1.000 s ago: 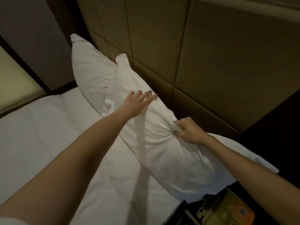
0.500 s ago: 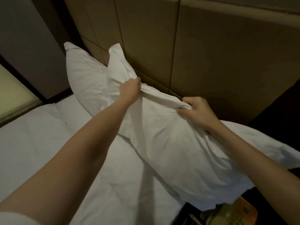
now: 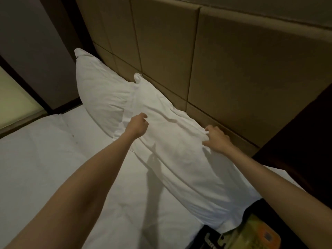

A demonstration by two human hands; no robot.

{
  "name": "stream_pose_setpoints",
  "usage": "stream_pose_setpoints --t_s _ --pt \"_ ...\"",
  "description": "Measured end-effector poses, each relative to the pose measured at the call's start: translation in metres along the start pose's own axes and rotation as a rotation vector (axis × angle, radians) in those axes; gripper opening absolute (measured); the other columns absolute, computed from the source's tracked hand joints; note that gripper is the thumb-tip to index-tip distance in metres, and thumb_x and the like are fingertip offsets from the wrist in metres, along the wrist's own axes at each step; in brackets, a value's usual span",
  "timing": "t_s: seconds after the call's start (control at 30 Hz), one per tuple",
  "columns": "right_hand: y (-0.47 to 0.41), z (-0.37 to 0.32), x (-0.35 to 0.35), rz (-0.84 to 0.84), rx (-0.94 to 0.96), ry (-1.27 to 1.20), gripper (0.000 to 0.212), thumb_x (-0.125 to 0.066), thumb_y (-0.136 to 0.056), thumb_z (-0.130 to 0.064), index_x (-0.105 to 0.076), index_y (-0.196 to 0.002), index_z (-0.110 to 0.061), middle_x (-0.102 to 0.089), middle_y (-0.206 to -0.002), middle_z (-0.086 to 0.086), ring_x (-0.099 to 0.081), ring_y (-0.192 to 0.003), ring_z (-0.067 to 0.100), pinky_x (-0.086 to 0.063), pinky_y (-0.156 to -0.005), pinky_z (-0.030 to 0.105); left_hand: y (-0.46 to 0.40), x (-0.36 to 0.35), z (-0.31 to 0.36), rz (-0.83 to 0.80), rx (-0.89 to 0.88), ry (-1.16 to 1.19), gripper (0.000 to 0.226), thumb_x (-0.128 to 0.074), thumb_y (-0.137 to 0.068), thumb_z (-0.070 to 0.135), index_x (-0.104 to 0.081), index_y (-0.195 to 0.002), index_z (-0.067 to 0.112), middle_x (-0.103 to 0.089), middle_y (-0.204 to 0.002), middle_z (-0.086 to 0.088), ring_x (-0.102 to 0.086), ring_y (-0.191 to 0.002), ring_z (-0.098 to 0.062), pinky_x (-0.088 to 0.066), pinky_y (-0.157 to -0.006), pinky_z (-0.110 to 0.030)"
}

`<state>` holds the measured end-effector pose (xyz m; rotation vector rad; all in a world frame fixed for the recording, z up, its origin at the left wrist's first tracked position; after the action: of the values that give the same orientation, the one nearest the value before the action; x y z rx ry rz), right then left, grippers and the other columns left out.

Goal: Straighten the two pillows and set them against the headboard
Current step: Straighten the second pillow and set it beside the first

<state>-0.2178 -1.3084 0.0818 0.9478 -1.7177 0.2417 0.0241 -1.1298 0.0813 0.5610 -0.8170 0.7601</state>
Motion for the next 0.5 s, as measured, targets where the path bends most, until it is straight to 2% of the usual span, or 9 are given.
stream_pose_setpoints --t_s 0.1,0.17,0.23,0.27,0.33,0.4,0.5 --pt "-0.002 0.008 -0.021 -0.097 -0.087 -0.001 0.073 -0.07 -0.08 -0.028 -0.03 -0.138 -0.009 -0.049 -0.134 0.017 -0.053 -0.117 0.037 -0.048 -0.093 0.048 0.013 0.001 -0.008 0.033 -0.011 0.043 0.034 -0.044 -0.091 0.013 -0.059 -0.121 0.009 -0.062 -0.125 -0.017 -0.057 -0.112 -0.03 -0.045 -0.093 -0.035" --pt "-0.005 0.006 -0.03 -0.097 -0.11 0.007 0.059 -0.066 -0.083 -0.023 -0.037 -0.131 -0.005 -0.052 -0.129 0.018 -0.056 -0.111 0.036 -0.05 -0.087 0.044 0.022 0.001 -0.014 0.045 -0.02 0.044 0.033 -0.044 -0.091 0.013 -0.061 -0.119 0.009 -0.063 -0.125 -0.014 -0.058 -0.112 -0.029 -0.044 -0.094 -0.035" --pt "-0.013 -0.003 -0.028 -0.02 -0.094 -0.034 0.026 -0.059 -0.087 -0.017 -0.051 -0.11 -0.006 -0.056 -0.122 0.018 -0.057 -0.102 0.034 -0.048 -0.078 0.039 0.029 0.005 -0.019 0.083 -0.013 0.058 0.032 -0.045 -0.091 0.013 -0.063 -0.117 0.009 -0.065 -0.123 -0.013 -0.058 -0.113 -0.029 -0.045 -0.098 -0.038" --pt "-0.019 -0.009 -0.022 0.037 -0.08 -0.042 0.017 -0.055 -0.089 -0.017 -0.054 -0.103 -0.007 -0.057 -0.119 0.018 -0.057 -0.101 0.035 -0.046 -0.075 0.038 0.032 0.009 -0.022 0.109 -0.002 0.076 0.031 -0.045 -0.09 0.013 -0.064 -0.114 0.009 -0.066 -0.121 -0.013 -0.059 -0.112 -0.03 -0.046 -0.098 -0.039" --pt "-0.03 -0.02 -0.002 0.16 -0.062 -0.068 0.013 -0.052 -0.091 -0.021 -0.057 -0.097 -0.01 -0.056 -0.116 0.02 -0.056 -0.103 0.04 -0.041 -0.072 0.037 0.037 0.02 -0.027 0.167 0.024 0.107 0.031 -0.045 -0.087 0.012 -0.066 -0.109 0.01 -0.068 -0.116 -0.014 -0.061 -0.108 -0.031 -0.047 -0.097 -0.041" --pt "-0.037 -0.028 0.017 0.28 -0.044 -0.144 0.012 -0.053 -0.09 -0.022 -0.06 -0.092 -0.012 -0.058 -0.109 0.021 -0.056 -0.097 0.04 -0.038 -0.069 0.036 0.04 0.031 -0.032 0.207 0.047 0.111 0.03 -0.044 -0.086 0.012 -0.067 -0.106 0.01 -0.069 -0.114 -0.014 -0.062 -0.104 -0.032 -0.049 -0.094 -0.042" --pt "-0.035 -0.03 0.019 0.379 0.016 -0.159 0.014 -0.056 -0.088 -0.022 -0.053 -0.078 -0.012 -0.061 -0.098 0.021 -0.057 -0.089 0.038 -0.035 -0.063 0.034 0.046 0.038 -0.04 0.223 0.085 0.132 0.031 -0.043 -0.085 0.01 -0.067 -0.105 0.009 -0.069 -0.112 -0.015 -0.065 -0.096 -0.035 -0.052 -0.09 -0.045"
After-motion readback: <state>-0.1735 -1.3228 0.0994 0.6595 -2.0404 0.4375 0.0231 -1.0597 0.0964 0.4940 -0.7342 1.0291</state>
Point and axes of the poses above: each hand's wrist, its own y-axis away from the middle knuckle, its own x-axis out of the back of the hand, z = x × y, the point moved 3 cm from there along -y, towards the middle knuckle
